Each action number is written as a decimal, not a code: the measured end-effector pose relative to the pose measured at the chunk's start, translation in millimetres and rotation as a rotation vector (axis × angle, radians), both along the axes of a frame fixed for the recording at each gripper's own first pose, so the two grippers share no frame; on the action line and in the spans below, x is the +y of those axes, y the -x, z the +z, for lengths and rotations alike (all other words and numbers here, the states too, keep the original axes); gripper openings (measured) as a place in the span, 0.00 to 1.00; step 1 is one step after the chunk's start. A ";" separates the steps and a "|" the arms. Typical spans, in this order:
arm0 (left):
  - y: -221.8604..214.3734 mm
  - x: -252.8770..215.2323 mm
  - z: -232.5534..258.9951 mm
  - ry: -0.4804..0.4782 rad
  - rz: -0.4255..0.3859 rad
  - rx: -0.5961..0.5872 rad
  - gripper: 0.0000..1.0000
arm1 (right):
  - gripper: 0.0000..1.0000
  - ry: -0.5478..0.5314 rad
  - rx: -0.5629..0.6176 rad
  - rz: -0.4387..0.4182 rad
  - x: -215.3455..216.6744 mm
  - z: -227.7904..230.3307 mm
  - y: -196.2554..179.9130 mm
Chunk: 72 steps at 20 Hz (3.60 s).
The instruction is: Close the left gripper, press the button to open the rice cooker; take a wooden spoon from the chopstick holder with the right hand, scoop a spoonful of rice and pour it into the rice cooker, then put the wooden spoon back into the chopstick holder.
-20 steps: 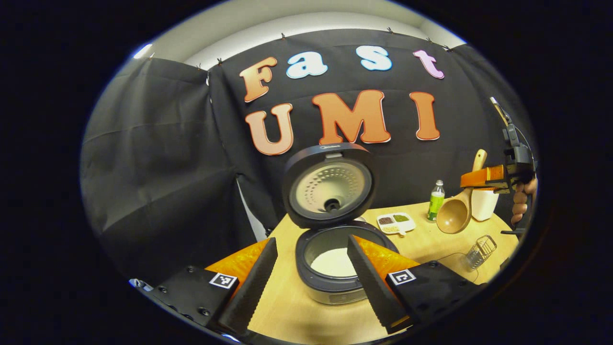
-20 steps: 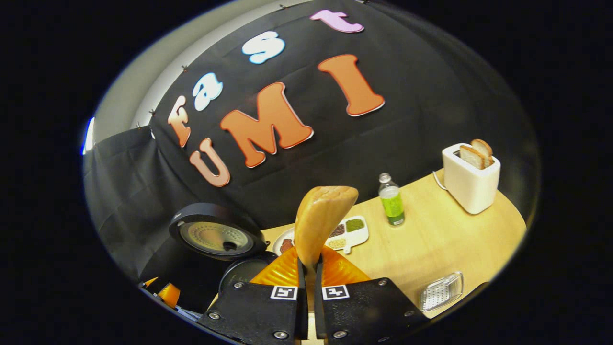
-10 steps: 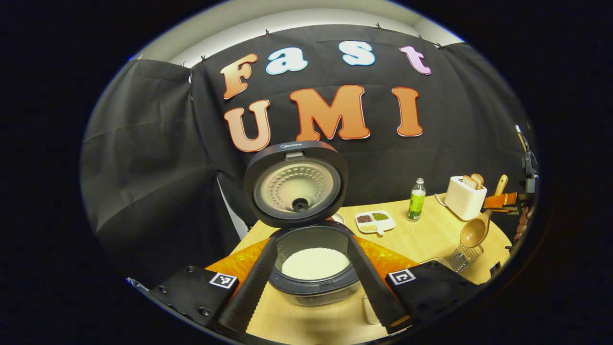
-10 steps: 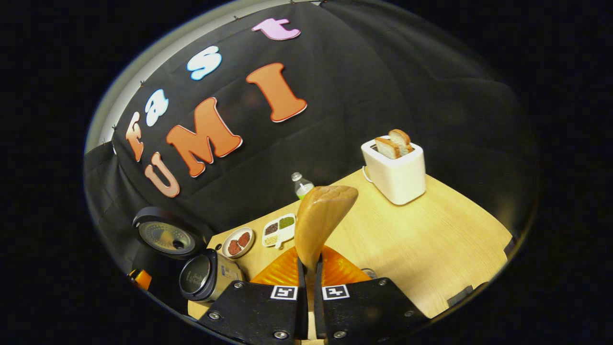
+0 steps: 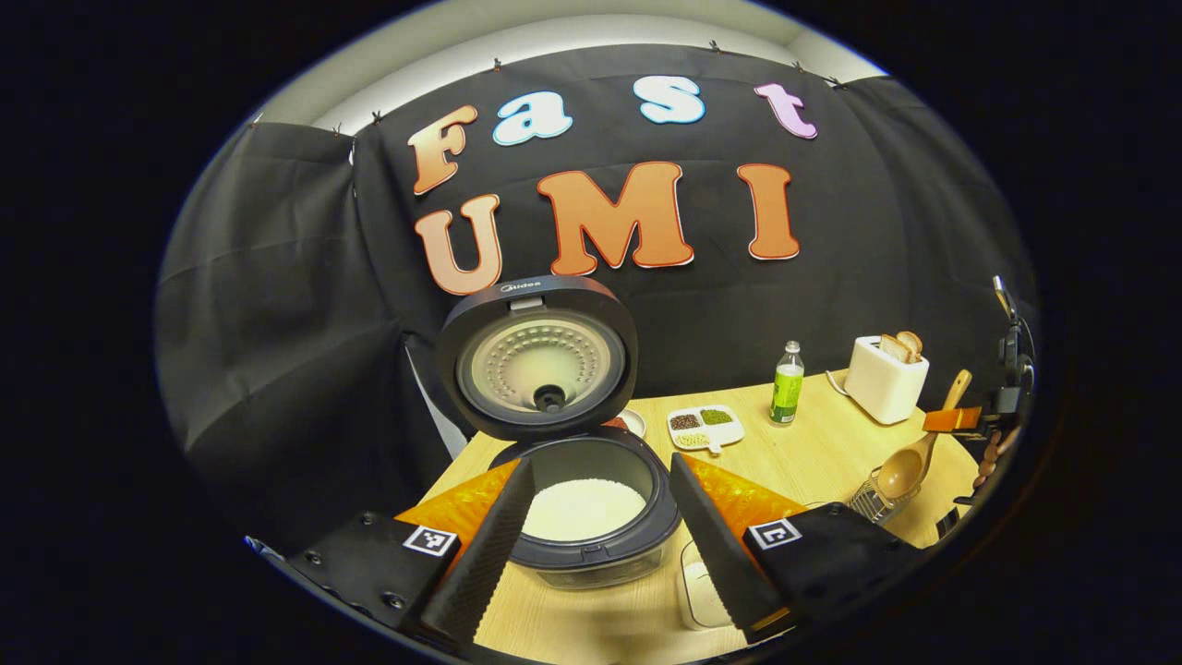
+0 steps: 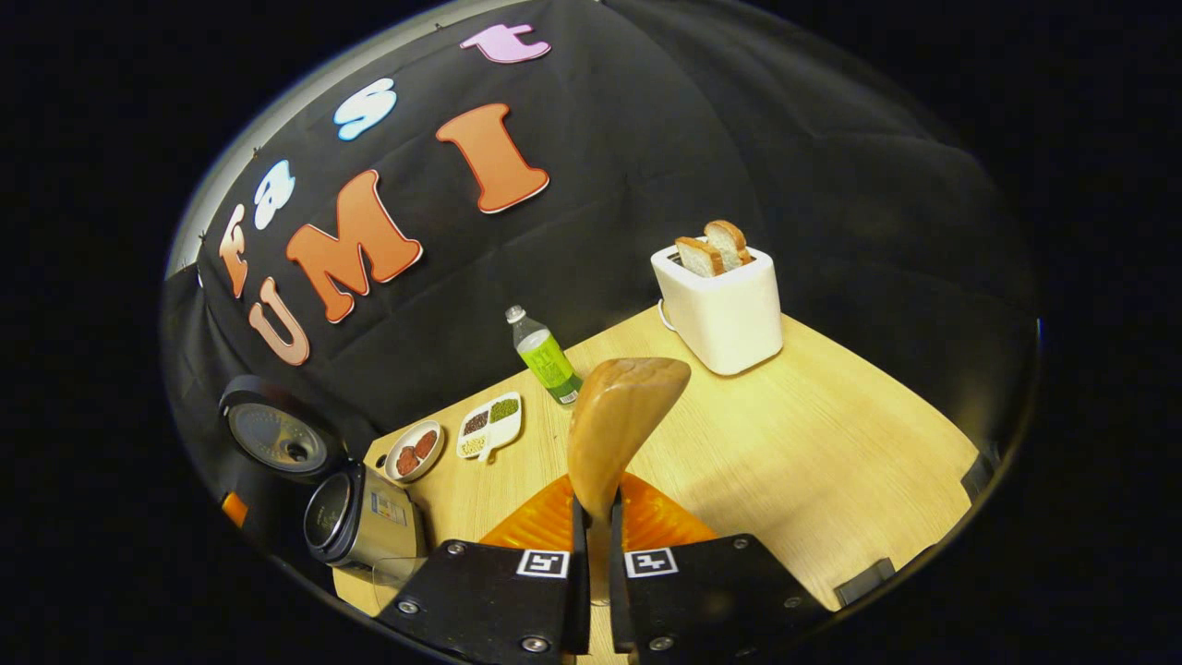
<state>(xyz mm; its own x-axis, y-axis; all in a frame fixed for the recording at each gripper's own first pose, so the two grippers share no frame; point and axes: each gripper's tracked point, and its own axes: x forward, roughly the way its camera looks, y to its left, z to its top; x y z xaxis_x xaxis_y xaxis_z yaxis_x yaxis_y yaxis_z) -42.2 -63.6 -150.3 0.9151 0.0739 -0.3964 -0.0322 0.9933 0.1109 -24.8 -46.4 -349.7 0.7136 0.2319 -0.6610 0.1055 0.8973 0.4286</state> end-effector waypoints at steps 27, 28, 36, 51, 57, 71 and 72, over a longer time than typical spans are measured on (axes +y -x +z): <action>-188.7 76.8 114.1 0.238 0.090 -0.024 0.94 | 0.83 0.193 -0.200 0.031 -47.7 124.4 -3.0; -200.0 79.0 113.2 0.226 0.090 -0.014 0.91 | 0.83 0.202 -0.205 0.034 -47.9 127.0 -1.9; -232.7 91.0 38.0 0.275 0.136 0.385 0.94 | 0.83 0.255 -0.206 0.067 -50.9 131.1 12.9; -124.3 47.4 -56.3 0.264 0.055 0.859 0.90 | 0.83 0.238 -0.225 0.214 12.9 131.0 0.5; -91.7 39.2 -106.2 0.216 0.073 1.010 0.94 | 0.83 0.261 -0.255 0.278 31.3 135.0 -4.0; -86.6 33.2 -132.1 0.155 0.030 1.014 0.92 | 0.83 0.268 -0.280 0.357 63.7 132.9 -15.0; -85.8 34.1 -132.6 0.156 0.041 0.982 0.96 | 0.83 0.272 -0.294 0.362 66.4 137.2 -16.4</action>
<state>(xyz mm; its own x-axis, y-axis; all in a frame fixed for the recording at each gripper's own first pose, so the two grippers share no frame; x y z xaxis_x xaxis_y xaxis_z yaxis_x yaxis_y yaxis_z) 43.6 -29.5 -282.9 0.1736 -0.0195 -0.9846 -0.0312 0.9992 -0.0253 -8.4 19.9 -212.5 0.7836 0.3459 -0.5160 -0.3208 0.9366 0.1407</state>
